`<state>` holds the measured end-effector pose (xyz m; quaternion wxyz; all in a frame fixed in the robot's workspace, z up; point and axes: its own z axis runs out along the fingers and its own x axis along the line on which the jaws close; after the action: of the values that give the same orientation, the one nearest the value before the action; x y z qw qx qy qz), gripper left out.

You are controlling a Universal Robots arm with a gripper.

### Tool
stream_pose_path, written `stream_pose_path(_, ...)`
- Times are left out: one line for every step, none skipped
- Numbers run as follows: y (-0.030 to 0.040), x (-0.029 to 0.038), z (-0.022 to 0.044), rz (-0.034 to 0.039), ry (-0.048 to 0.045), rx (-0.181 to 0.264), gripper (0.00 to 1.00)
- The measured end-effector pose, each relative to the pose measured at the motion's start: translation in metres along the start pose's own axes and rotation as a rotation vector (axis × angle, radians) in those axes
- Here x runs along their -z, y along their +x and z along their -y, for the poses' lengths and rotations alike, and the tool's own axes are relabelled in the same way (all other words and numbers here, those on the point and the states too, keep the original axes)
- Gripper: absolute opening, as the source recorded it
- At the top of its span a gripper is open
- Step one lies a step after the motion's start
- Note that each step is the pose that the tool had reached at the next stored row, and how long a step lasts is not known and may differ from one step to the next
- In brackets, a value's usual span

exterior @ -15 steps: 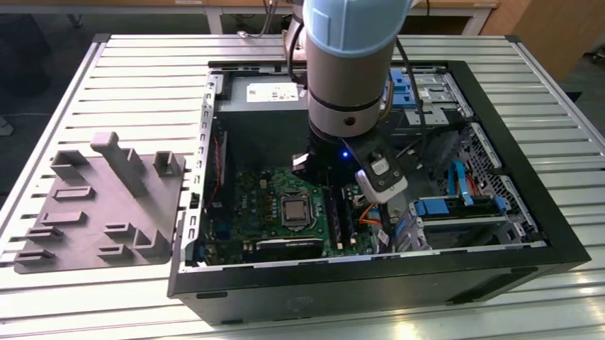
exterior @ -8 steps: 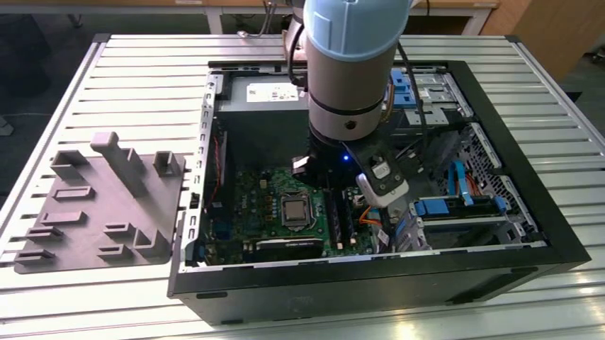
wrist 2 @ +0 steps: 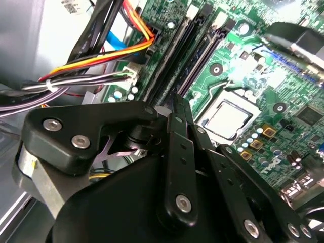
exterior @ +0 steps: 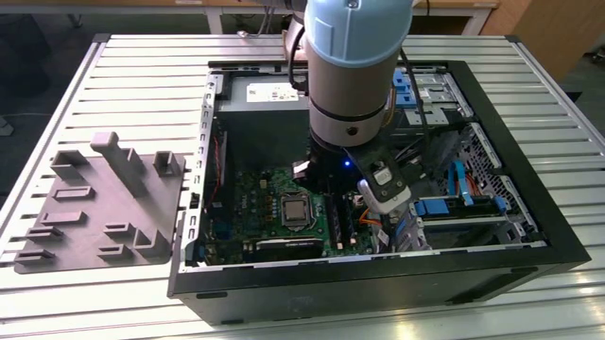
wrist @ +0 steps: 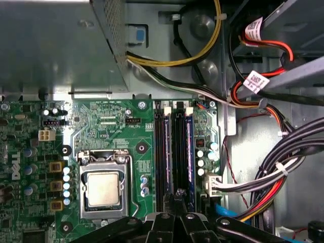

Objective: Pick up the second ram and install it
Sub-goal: 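Press down the second ram until it locks into place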

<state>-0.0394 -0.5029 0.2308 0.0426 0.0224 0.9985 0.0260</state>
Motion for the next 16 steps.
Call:
stream_pose_path(-0.0001, 0.0001, 0.0010, 0.0000, 0.0001, 0.000, 0.11)
stream_pose_path(-0.0001, 0.0001, 0.0020, 0.0000, 0.0001, 0.000, 0.11)
stream_pose_path(-0.0001, 0.0001, 0.0028, 0.0000, 0.0000, 0.000, 0.11)
stream_pose_path(-0.0001, 0.0002, 0.0036, 0.0000, 0.0000, 0.000, 0.11)
stream_pose_path(-0.0002, 0.0002, 0.0045, 0.0000, 0.0001, 0.000, 0.11)
stream_pose_path(-0.0002, 0.0002, 0.0053, 0.0000, -0.0001, 0.000, 0.11)
stream_pose_path(-0.0003, 0.0002, 0.0060, 0.0000, 0.0000, 0.000, 0.11)
stream_pose_path(-0.0003, 0.0003, 0.0068, 0.0000, 0.0000, 0.000, 0.11)
stream_pose_path(-0.0003, 0.0003, 0.0076, 0.0000, 0.0001, 0.000, 0.11)
stream_pose_path(-0.0004, 0.0003, 0.0082, 0.0000, 0.0000, 0.000, 0.11)
stream_pose_path(-0.0004, 0.0003, 0.0089, 0.0000, -0.0001, 0.000, 0.11)
stream_pose_path(-0.0004, 0.0003, 0.0095, 0.0000, -0.0001, 0.000, 0.11)
stream_pose_path(-0.0004, 0.0004, 0.0101, -0.0001, 0.0001, 0.000, 0.11)
stream_pose_path(-0.0005, 0.0004, 0.0107, 0.0000, 0.0001, 0.000, 0.11)
stream_pose_path(-0.0005, 0.0004, 0.0113, 0.0000, 0.0000, 0.000, 0.11)
stream_pose_path(-0.0005, 0.0004, 0.0118, 0.0000, 0.0000, 0.000, 0.11)
